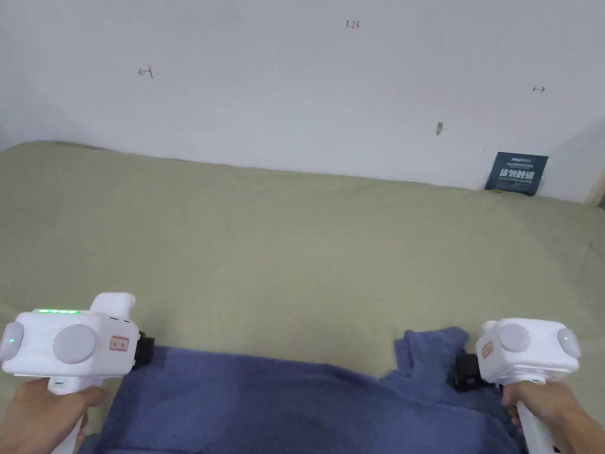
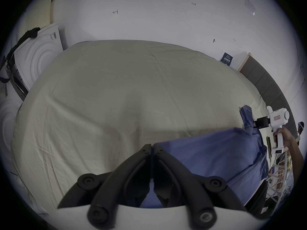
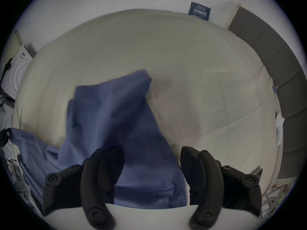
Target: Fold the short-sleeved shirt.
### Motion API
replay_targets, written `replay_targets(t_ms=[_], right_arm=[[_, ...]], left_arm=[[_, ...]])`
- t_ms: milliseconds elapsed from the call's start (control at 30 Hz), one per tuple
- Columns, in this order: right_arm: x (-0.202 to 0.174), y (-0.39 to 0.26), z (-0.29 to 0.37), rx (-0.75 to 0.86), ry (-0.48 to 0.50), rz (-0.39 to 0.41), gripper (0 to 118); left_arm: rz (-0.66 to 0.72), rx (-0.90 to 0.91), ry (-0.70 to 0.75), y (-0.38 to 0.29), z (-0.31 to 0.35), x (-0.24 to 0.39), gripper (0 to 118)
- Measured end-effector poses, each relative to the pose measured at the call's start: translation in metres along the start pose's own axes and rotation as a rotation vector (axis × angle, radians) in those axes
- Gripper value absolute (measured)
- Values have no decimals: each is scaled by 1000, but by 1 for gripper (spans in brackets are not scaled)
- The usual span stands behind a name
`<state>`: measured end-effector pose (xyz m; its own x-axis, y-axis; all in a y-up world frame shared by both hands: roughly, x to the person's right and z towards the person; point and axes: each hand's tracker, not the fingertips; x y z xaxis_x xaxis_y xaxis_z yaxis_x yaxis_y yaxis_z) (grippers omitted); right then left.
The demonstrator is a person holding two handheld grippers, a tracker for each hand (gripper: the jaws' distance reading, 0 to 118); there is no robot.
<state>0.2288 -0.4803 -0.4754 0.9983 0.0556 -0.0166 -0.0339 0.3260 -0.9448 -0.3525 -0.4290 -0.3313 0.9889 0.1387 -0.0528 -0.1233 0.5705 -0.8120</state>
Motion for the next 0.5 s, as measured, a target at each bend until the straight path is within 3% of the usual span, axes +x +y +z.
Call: replay_targets(t_ms=[100, 133, 167, 200, 233, 300, 500], right_arm=[[-1, -2, 2, -5, 8, -30, 77], [-2, -3, 6, -5, 9, -30, 69], [-3, -6, 12, 21, 19, -40, 55], [-5, -8, 15, 34, 26, -38, 8], [-7, -9, 17, 52, 51, -29, 2], [-10, -13, 20, 38, 36, -29, 2], [3, -40, 75, 146, 111, -71, 2]], left_arm=[[-5, -5, 8, -3, 1, 2, 2], [-3, -4, 10, -3, 2, 2, 2], [-3, -5, 9, -3, 0, 1, 2], [-4, -4, 11, -1, -2, -1, 2], [-5, -5, 12, -1, -3, -1, 2], [-3, -5, 12, 0, -3, -2, 2], [16, 16, -17, -4, 14, -6, 2]])
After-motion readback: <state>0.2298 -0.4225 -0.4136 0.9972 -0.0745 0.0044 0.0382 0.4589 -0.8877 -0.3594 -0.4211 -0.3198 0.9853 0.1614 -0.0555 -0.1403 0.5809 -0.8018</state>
